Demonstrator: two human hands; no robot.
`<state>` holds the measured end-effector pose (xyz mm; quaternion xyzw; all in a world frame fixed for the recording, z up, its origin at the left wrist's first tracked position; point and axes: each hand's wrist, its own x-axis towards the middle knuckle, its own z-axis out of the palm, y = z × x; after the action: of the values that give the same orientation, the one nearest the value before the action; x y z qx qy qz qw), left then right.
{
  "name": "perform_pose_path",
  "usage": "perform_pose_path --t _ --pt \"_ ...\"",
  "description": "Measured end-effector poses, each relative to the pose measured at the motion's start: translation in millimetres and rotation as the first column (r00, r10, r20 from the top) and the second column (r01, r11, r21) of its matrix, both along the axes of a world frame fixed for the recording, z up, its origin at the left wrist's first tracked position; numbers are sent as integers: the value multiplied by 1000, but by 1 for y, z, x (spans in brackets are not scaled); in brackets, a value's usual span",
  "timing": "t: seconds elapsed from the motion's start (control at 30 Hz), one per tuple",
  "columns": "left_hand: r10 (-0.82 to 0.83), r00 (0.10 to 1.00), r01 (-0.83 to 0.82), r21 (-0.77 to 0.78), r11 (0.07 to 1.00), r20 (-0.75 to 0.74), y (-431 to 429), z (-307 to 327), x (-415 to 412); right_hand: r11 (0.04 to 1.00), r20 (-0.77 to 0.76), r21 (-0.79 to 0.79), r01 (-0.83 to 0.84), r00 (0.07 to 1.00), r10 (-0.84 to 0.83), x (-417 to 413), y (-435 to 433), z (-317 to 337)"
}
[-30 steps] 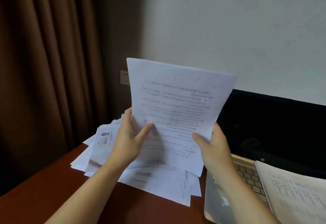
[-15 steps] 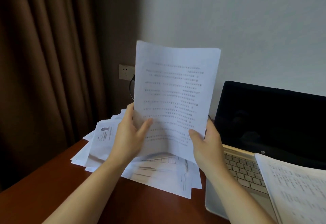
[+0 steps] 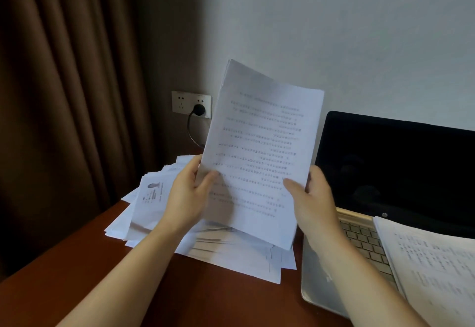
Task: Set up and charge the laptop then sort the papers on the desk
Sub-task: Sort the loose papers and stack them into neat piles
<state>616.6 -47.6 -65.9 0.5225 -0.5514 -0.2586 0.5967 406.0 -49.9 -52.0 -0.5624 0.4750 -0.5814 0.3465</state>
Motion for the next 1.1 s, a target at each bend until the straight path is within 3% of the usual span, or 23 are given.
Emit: perform_pose_path --t 0.37,0.53,0.67,0.87,1.0,1.1 --pt "-128 971 166 180 970 -203 15 10 -25 984 -40 181 3 999 4 -51 10 38" --pt "-204 935 296 319 900 -291 17 23 -60 971 -105 234 50 994 -26 -102 42 38" --pt "-386 901 434 381 816 -200 28 27 -113 950 -148 270 157 982 -120 -159 83 35" --pt "-583 810 488 480 729 63 47 16 -201 861 -307 315 399 901 -306 -251 132 16" --pt "-643 714 441 536 720 276 56 8 -244 816 -447 295 497 827 -342 -284 155 5" --pt "-598 673 346 530 775 435 59 7 -265 802 -547 257 540 765 -340 -295 167 2"
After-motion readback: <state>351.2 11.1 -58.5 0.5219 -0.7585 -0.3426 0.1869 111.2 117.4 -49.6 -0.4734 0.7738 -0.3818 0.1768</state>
